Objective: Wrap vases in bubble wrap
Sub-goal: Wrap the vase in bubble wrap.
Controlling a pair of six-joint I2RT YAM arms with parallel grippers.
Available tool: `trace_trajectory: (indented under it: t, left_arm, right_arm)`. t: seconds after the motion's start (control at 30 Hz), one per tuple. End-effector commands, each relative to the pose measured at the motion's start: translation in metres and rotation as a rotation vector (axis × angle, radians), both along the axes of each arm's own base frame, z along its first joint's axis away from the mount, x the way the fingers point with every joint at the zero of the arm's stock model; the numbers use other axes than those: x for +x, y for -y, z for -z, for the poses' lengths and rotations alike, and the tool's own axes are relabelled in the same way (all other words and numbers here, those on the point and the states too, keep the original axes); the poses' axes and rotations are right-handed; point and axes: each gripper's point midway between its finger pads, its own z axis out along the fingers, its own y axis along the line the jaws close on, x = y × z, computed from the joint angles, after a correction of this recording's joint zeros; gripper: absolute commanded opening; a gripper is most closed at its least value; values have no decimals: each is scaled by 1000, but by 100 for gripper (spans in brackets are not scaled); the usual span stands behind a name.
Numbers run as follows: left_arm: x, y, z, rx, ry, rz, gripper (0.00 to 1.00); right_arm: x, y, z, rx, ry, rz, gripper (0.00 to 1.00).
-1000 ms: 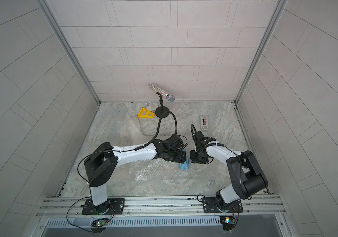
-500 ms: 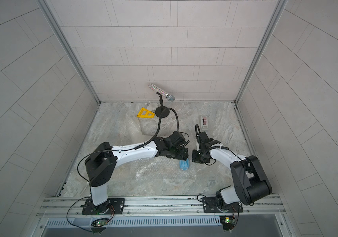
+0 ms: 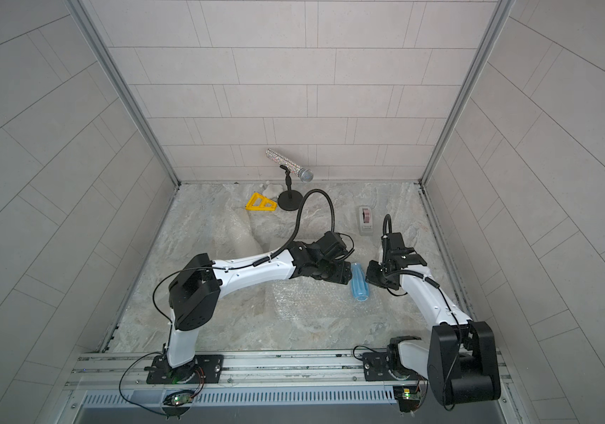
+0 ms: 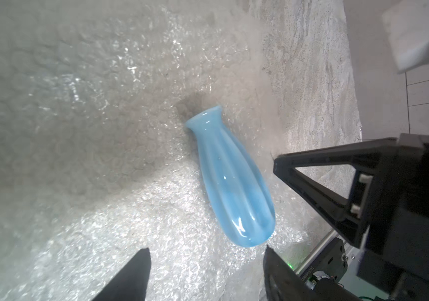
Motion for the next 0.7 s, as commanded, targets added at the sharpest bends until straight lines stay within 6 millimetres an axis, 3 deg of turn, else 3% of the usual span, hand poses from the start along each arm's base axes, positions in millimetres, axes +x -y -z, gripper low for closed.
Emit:
trace_trajectory:
  t: [0.0, 0.17, 0.47, 0.67]
  left_arm:
    - [-3, 6, 2, 15, -2, 17, 71]
    - [-4, 0, 11, 30, -5, 19, 69]
    - [-13, -12, 33, 10, -31, 20, 54]
    - [-20, -15, 42, -21, -55, 25, 50]
  right_arm:
    - [4, 1, -18, -3, 38, -23, 0]
    - [7, -6, -30, 29, 44, -54, 0]
    - [0, -39, -29, 113, 15, -139, 0]
    - [5, -58, -37, 119, 52, -163, 0]
